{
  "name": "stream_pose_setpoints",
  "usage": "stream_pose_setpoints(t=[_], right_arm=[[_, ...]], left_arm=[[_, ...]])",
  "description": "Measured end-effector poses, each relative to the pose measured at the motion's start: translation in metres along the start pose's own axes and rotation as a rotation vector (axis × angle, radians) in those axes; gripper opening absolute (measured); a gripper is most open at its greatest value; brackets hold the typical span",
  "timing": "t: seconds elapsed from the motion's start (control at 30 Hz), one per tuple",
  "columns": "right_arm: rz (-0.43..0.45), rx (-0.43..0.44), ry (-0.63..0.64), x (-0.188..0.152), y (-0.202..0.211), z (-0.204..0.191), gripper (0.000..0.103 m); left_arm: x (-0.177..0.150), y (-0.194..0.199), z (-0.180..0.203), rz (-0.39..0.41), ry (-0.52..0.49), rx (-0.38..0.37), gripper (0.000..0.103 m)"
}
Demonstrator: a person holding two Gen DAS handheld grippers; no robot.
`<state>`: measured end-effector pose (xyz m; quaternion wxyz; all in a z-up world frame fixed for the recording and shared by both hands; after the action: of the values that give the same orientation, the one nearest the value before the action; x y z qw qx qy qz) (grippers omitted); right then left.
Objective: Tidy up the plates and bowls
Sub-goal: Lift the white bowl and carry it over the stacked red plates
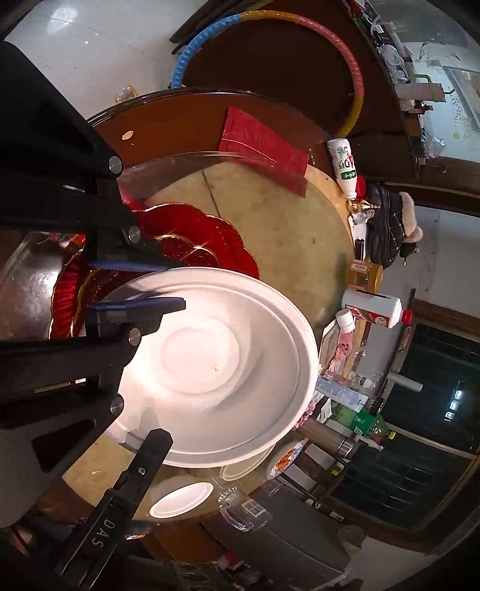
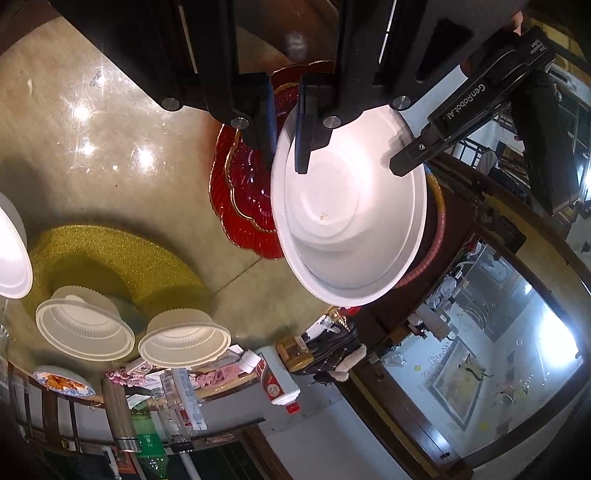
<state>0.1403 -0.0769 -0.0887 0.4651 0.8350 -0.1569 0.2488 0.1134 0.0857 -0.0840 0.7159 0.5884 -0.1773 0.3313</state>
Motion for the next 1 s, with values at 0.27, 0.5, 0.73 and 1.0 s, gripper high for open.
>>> stream_pose_setpoints(t=[0.27,0.5,0.73,1.0], right_arm=[[-0.016,-0.018,-0.002,-0.007,-0.004,0.001,0.009],[-0.012,-0.033,0.008,-0.010,0.001,-0.004,0.009],[-0.001,-0.047,0.023,-0.012,0.009,-0.009,0.009],[0.006,-0.058,0.032,-0.014,0.016,-0.012,0.009]], left_arm=[[-0.006,0.001,-0.001,-0.006,0.001,-0.006,0.010],[-0.008,0.007,-0.004,-0.002,0.002,-0.013,0.010],[-0.007,0.014,-0.005,0.011,0.002,-0.023,0.010],[-0.011,0.018,-0.005,0.011,0.003,-0.032,0.010]])
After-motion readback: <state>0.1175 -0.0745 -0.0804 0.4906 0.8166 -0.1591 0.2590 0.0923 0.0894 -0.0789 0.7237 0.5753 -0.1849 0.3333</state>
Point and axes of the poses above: each gripper's, at about its wrist camera, not at the fingertips, and y roughly against the way its jaws point, z to its right, x to its top, the point moved 9 cm from there along -y, roughly the way its jaws point, and after that the axes turned 1 degree about -x, right-handed, at the moved point
